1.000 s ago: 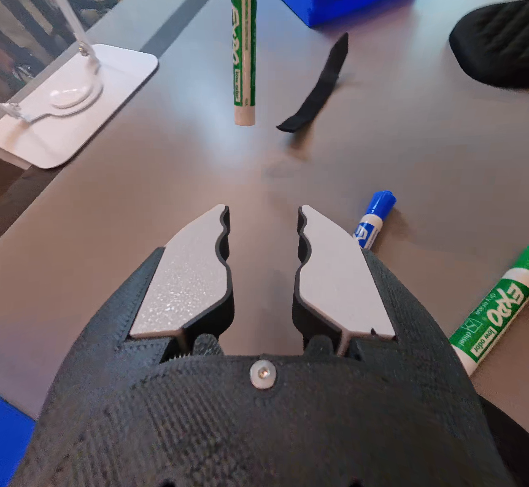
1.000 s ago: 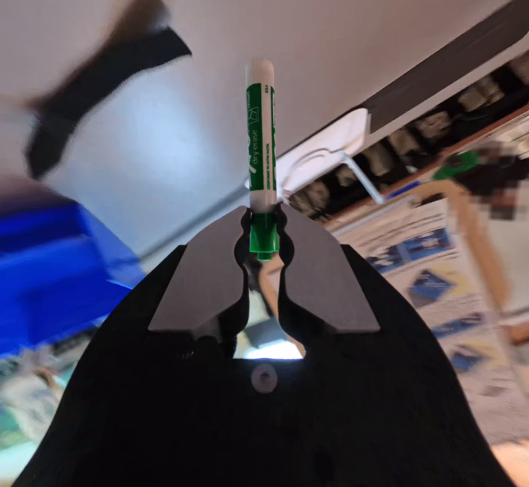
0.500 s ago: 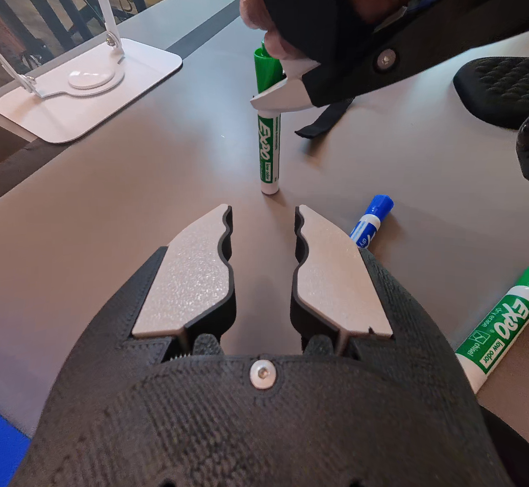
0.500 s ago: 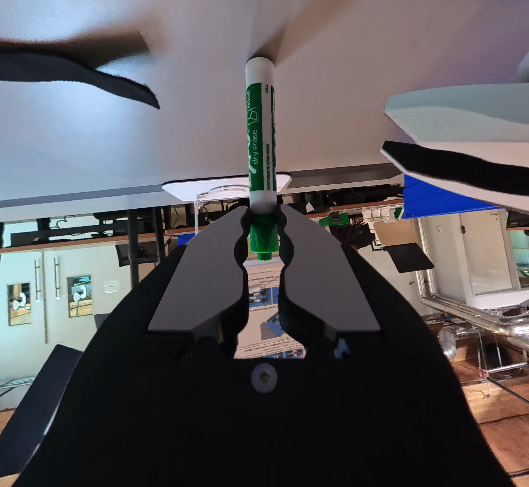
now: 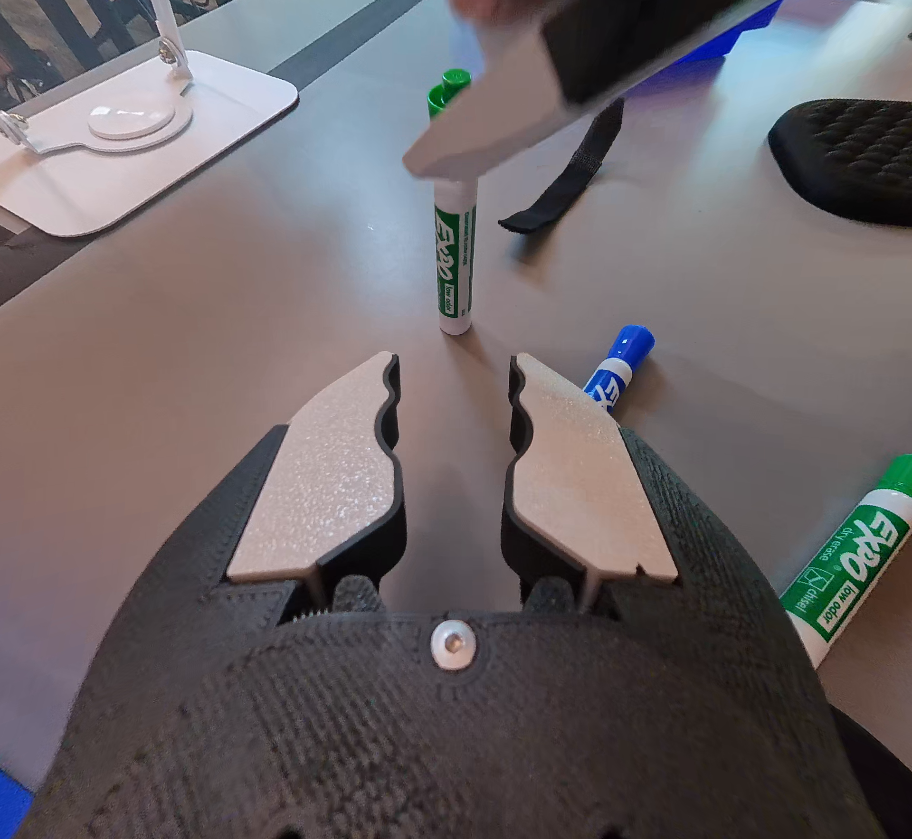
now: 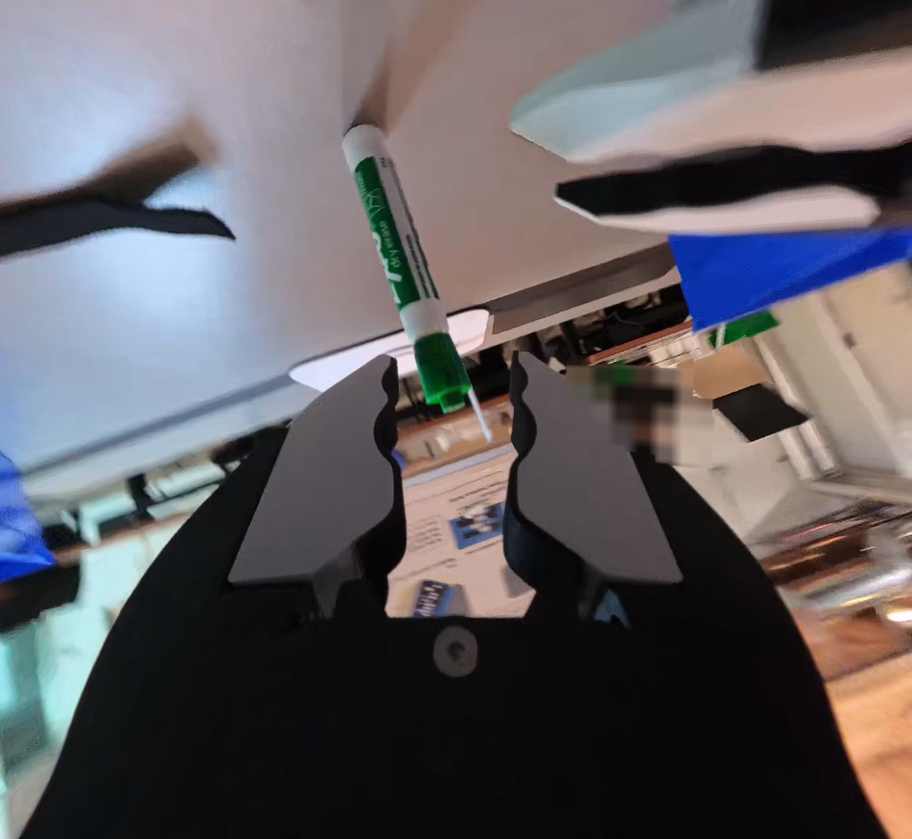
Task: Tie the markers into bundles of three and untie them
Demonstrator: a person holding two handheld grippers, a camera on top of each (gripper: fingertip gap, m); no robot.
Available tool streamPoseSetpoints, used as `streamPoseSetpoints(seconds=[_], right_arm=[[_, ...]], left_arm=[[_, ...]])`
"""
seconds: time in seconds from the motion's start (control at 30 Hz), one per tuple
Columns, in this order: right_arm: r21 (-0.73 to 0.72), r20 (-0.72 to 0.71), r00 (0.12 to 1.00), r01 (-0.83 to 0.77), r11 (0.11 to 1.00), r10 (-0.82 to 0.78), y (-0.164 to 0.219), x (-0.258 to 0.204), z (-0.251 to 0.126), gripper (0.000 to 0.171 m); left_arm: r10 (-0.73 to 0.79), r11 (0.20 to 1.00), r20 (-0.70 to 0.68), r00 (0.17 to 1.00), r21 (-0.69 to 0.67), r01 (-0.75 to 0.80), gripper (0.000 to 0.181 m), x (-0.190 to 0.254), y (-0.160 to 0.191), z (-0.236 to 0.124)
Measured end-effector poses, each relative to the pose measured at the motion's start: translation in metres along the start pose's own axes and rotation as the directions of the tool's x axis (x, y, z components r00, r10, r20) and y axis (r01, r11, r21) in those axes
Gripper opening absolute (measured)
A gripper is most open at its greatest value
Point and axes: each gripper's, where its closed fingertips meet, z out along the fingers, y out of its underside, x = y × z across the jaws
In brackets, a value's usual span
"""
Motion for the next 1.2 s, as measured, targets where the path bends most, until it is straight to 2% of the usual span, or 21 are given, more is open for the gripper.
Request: streamPoseSetpoints(seconds=[0.07, 0.1, 0.13, 0.2, 0.23, 0.27, 0.33, 0.4, 0.53, 0.63, 0.67, 0.77, 0.8, 0.9, 0.93, 1.07, 1.13, 1.2], right_arm=[[0.125, -0.007, 0.963, -0.266, 0.956, 0.269, 0.000, 0.004, -0.021, 0.043], [0.225, 0.031, 0.900, -0.430, 0.874, 0.435, -0.004, 0.002, -0.033, 0.042], [0.323, 0.118, 0.802, -0.589, 0.741, 0.586, -0.012, -0.004, -0.045, 0.041], [0.453, 0.358, 0.526, -0.820, 0.349, 0.771, -0.037, -0.022, -0.059, 0.038], [0.471, 0.469, 0.383, -0.871, 0.141, 0.796, -0.051, -0.031, -0.058, 0.036], [0.455, 0.544, 0.259, -0.890, -0.021, 0.798, -0.065, -0.042, -0.051, 0.036], [0.392, 0.628, 0.067, -0.888, -0.241, 0.775, -0.090, -0.062, -0.032, 0.038], [0.346, 0.677, -0.055, -0.856, -0.384, 0.734, -0.108, -0.068, -0.024, 0.038], [0.333, 0.633, -0.093, -0.864, -0.379, 0.768, -0.118, -0.068, -0.014, 0.035], [0.349, 0.617, -0.068, -0.870, -0.349, 0.784, -0.121, -0.062, -0.010, 0.028], [0.352, 0.616, -0.058, -0.872, -0.340, 0.786, -0.122, -0.061, -0.009, 0.020], [0.366, 0.628, 0.003, -0.883, -0.293, 0.778, -0.120, -0.060, -0.016, 0.019], [0.373, 0.624, 0.028, -0.888, -0.267, 0.781, -0.111, -0.061, -0.020, 0.019], [0.395, 0.540, 0.177, -0.917, -0.062, 0.823, -0.059, -0.063, -0.042, 0.019], [0.394, 0.527, 0.210, -0.919, -0.018, 0.823, -0.041, -0.057, -0.053, 0.018], [0.287, 0.558, 0.345, -0.934, 0.214, 0.755, -0.007, -0.046, -0.069, 0.019], [0.248, 0.600, 0.346, -0.938, 0.244, 0.721, -0.002, -0.040, -0.064, 0.019], [0.230, 0.620, 0.330, -0.944, 0.237, 0.712, 0.003, -0.035, -0.055, 0.018]], left_arm=[[-0.001, 1.000, 0.001, 1.000, 0.004, 0.001, 0.043, -0.001, -0.001, -0.001], [-0.001, 1.000, 0.006, 1.000, 0.011, 0.001, 0.043, -0.001, -0.002, -0.002], [-0.001, 1.000, 0.009, 1.000, 0.019, 0.001, 0.043, -0.002, -0.004, -0.003], [-0.002, 0.999, 0.015, 1.000, 0.034, 0.002, 0.042, -0.003, -0.008, -0.006], [-0.001, 0.999, 0.019, 1.000, 0.040, 0.000, 0.042, -0.004, -0.009, -0.007], [-0.001, 0.999, 0.021, 1.000, 0.045, 0.000, 0.042, -0.004, -0.010, -0.008], [-0.003, 0.998, 0.024, 1.000, 0.058, 0.001, 0.042, -0.004, -0.013, -0.008], [-0.010, 0.998, 0.022, 1.000, 0.060, 0.009, 0.042, -0.004, -0.013, -0.008], [-0.014, 0.998, 0.020, 1.000, 0.066, 0.013, 0.041, -0.004, -0.014, -0.008], [-0.011, 0.998, 0.016, 1.000, 0.062, 0.010, 0.041, -0.003, -0.013, -0.008], [-0.012, 0.998, 0.014, 1.000, 0.058, 0.011, 0.041, -0.003, -0.012, -0.008], [-0.012, 0.999, 0.004, 1.000, 0.051, 0.012, 0.041, -0.001, -0.010, -0.007], [-0.010, 0.999, 0.005, 1.000, 0.053, 0.010, 0.041, -0.001, -0.011, -0.007], [-0.014, 0.997, 0.009, 1.000, 0.074, 0.013, 0.041, -0.002, -0.015, -0.009], [-0.014, 0.997, 0.009, 1.000, 0.078, 0.013, 0.041, -0.002, -0.016, -0.010], [-0.012, 0.997, 0.009, 1.000, 0.073, 0.011, 0.041, -0.002, -0.015, -0.010], [-0.008, 0.998, 0.011, 1.000, 0.060, 0.008, 0.041, -0.002, -0.012, -0.008], [-0.001, 0.999, 0.011, 1.000, 0.050, 0.001, 0.041, -0.001, -0.009, -0.007]])
